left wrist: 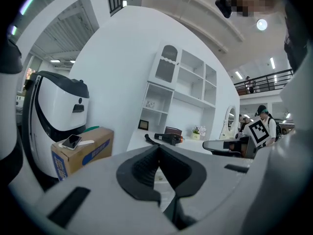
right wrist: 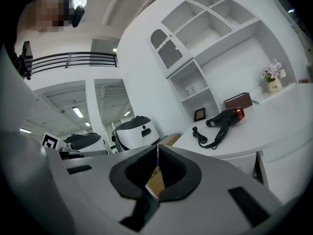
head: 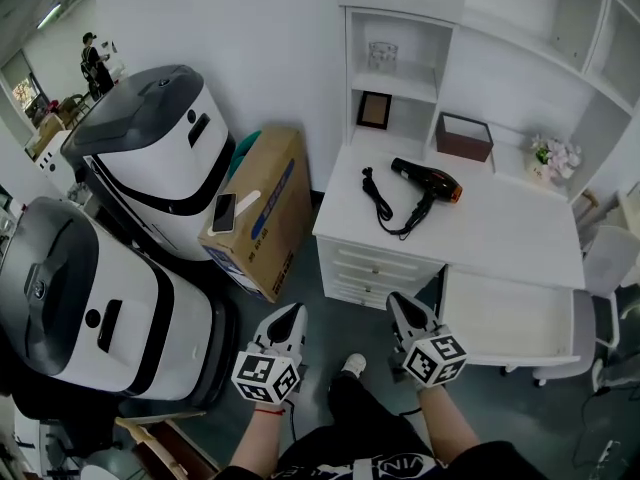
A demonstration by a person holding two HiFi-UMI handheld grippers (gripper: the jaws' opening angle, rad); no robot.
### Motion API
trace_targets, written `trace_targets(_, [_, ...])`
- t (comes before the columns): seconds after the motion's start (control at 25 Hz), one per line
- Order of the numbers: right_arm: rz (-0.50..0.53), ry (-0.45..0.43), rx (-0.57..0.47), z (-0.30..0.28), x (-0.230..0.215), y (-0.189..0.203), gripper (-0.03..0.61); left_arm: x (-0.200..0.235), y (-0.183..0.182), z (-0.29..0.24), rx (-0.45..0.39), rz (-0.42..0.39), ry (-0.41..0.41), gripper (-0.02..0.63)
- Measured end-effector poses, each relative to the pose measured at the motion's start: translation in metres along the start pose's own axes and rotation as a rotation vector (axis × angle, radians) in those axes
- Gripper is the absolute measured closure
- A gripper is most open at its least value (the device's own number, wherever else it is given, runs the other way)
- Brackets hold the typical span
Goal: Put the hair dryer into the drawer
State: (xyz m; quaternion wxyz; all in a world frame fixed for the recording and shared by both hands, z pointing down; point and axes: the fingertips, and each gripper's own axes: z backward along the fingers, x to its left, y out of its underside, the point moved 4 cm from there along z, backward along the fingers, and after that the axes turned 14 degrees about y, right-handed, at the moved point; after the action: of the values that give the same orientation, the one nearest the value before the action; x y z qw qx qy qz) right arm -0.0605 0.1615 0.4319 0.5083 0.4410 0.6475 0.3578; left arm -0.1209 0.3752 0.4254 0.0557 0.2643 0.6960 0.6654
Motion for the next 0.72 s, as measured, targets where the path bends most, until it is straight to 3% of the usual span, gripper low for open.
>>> trace_targets(0.28, [-0.051,0.075,0.002,-0.064,-0.033,-0.019,0.574,0.053,-0.024,-0.068,0.031,-0.005,0.040,0.608])
trace_targets(0.72, [-0.113,0.170,0.018,-0.131,-0.086,-0.047,0.574,0.086,-0.047,-0.176,0.104,-0.046,0.172,0.608])
